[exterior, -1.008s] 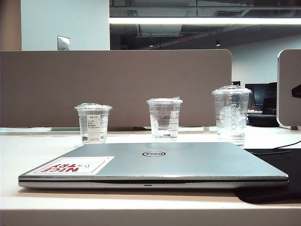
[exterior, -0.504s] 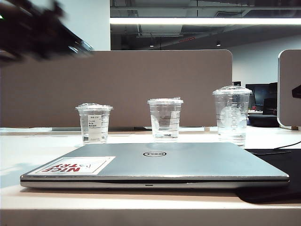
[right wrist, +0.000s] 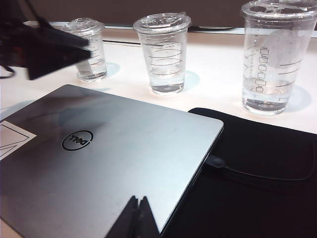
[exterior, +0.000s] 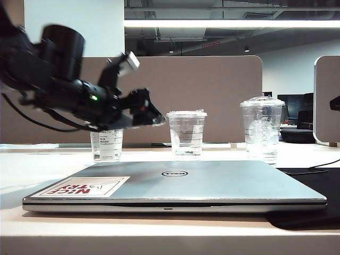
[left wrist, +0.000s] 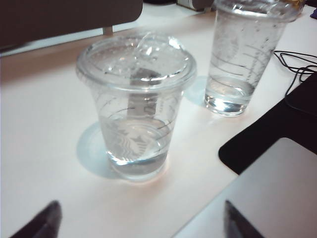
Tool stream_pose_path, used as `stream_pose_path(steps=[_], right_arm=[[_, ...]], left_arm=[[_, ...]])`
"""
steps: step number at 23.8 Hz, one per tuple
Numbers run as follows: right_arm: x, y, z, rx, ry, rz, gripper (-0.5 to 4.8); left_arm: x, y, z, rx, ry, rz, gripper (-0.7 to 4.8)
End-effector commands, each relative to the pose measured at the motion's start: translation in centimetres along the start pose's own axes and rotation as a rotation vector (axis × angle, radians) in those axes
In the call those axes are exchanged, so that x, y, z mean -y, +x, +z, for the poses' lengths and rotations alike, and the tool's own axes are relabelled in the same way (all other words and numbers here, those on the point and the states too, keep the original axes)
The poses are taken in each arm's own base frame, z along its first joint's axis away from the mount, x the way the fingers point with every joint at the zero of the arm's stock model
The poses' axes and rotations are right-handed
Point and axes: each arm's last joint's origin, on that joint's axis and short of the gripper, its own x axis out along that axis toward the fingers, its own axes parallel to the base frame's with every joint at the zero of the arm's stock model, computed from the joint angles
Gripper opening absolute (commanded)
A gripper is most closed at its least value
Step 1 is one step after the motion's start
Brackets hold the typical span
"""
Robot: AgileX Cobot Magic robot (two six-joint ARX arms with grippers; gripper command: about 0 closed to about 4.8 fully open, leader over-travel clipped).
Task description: Pick up the coffee cup on the middle and place it on the left side of the laptop.
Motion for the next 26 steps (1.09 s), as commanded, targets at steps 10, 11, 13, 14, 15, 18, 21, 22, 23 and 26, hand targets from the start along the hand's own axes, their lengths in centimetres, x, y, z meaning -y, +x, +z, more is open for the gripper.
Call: stream_pose_path(steps=[10,11,13,14,15,18,21,22,23,26], right_arm=[[0.0,0.0,0.0,0.012,-0.003,0.002,-0.05],[0.0,0.0,0.0,0.012,-0.003,0.003,-0.05],[0.0,0.0,0.0,0.012,-0.003,0.003,-0.05],[0.0,0.0,0.0,0.012,-0.003,0.002,-0.05],[0.0,0.0,0.0,0.012,-0.003,0.002,-0.05],[0.0,0.0,0.0,0.012,-0.003,0.002,-0.05],[0.0,0.0,0.0,0.012,-0.003,0.003,-0.05],[0.0,0.0,0.0,0.012,-0.003,0.003,-0.05],[0.0,0.0,0.0,0.012,-0.003,0.002,-0.05],[0.0,0.0,0.0,0.012,-0.003,0.003,-0.05]], left_arm=[[-2.2,6.7,-0.5,-0.019,-0.048,-0.017,4.79],[-2.3,7.0,-0.6,-0.023,-0.050,-0.018,4.79],[-2.5,7.6,-0.9,-0.033,-0.056,-0.025,4.79],[-2.5,7.8,-1.0,-0.035,-0.058,-0.033,4.79],[-2.5,8.0,-1.2,-0.037,-0.058,-0.045,4.79],[-2.2,8.6,-1.5,-0.033,-0.051,-0.048,4.79],[-2.1,8.7,-1.6,-0.011,-0.041,-0.049,4.79],[-2.0,8.8,-1.7,-0.005,-0.039,-0.053,4.79],[-2.0,8.9,-1.8,-0.004,-0.038,-0.053,4.79],[-1.9,9.5,-2.0,-0.004,-0.037,-0.064,4.79]])
